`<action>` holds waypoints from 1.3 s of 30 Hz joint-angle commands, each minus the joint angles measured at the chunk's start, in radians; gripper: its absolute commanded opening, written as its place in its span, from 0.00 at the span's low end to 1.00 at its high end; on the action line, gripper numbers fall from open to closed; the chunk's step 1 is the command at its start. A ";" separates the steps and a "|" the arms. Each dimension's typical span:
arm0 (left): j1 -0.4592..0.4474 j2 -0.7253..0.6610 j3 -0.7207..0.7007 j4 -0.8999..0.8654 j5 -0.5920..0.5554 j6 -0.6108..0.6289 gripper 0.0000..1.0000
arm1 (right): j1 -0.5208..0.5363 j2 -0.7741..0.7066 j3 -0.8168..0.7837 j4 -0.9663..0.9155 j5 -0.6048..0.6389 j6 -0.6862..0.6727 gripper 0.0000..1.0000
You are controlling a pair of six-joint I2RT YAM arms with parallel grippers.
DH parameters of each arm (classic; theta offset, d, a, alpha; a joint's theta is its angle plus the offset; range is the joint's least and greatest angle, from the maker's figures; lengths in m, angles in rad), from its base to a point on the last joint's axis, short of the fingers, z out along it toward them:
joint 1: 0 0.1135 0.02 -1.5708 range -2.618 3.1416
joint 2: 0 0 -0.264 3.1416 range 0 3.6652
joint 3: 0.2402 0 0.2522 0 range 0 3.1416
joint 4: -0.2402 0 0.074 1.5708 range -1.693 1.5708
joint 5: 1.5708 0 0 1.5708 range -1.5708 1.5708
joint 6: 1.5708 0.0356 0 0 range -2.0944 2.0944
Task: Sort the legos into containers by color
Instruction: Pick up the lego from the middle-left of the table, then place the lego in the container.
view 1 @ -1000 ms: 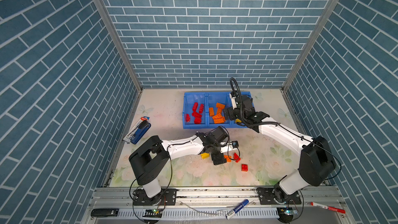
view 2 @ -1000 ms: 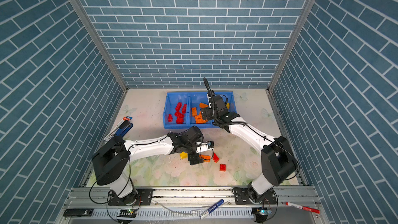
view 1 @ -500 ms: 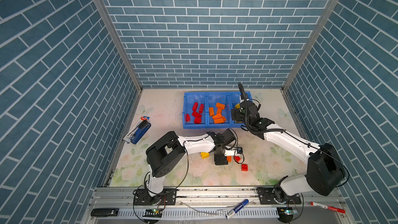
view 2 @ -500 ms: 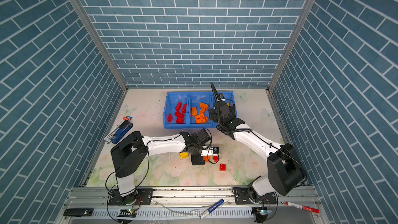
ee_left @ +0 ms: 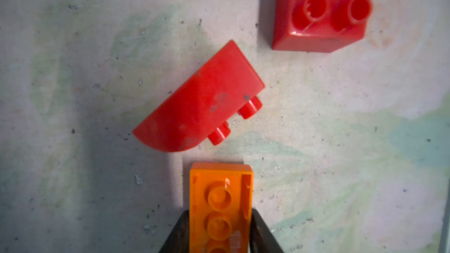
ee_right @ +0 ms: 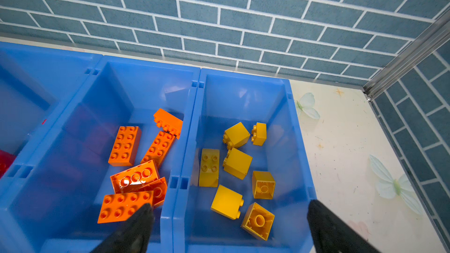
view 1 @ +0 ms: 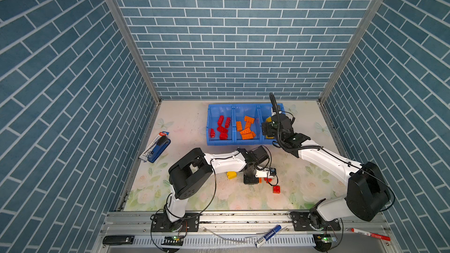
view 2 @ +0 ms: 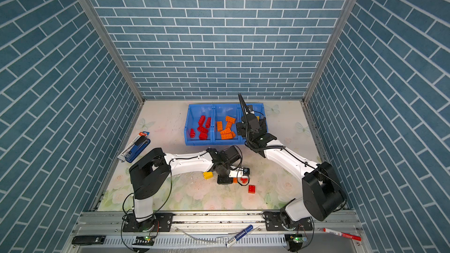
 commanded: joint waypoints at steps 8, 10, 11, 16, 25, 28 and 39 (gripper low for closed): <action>0.003 -0.052 -0.021 0.032 0.037 -0.036 0.28 | 0.001 -0.039 -0.020 -0.005 0.012 0.034 0.97; 0.007 -0.077 -0.036 0.065 0.036 -0.053 0.28 | 0.002 -0.045 -0.024 -0.002 -0.002 0.042 0.97; 0.013 -0.090 -0.047 0.085 0.032 -0.065 0.28 | 0.002 -0.048 -0.025 0.002 -0.012 0.045 0.97; 0.074 -0.171 -0.117 0.251 0.011 -0.168 0.27 | 0.001 -0.062 -0.043 0.015 -0.033 0.061 0.97; 0.231 -0.256 -0.114 0.510 -0.034 -0.487 0.27 | 0.002 -0.127 -0.095 -0.027 -0.030 0.140 0.96; 0.245 -0.242 -0.123 0.625 -0.197 -0.604 0.26 | 0.000 -0.164 -0.136 -0.032 -0.022 0.161 0.96; 0.311 -0.037 0.115 0.525 -0.348 -0.918 0.27 | 0.001 -0.345 -0.269 -0.166 -0.148 0.167 0.95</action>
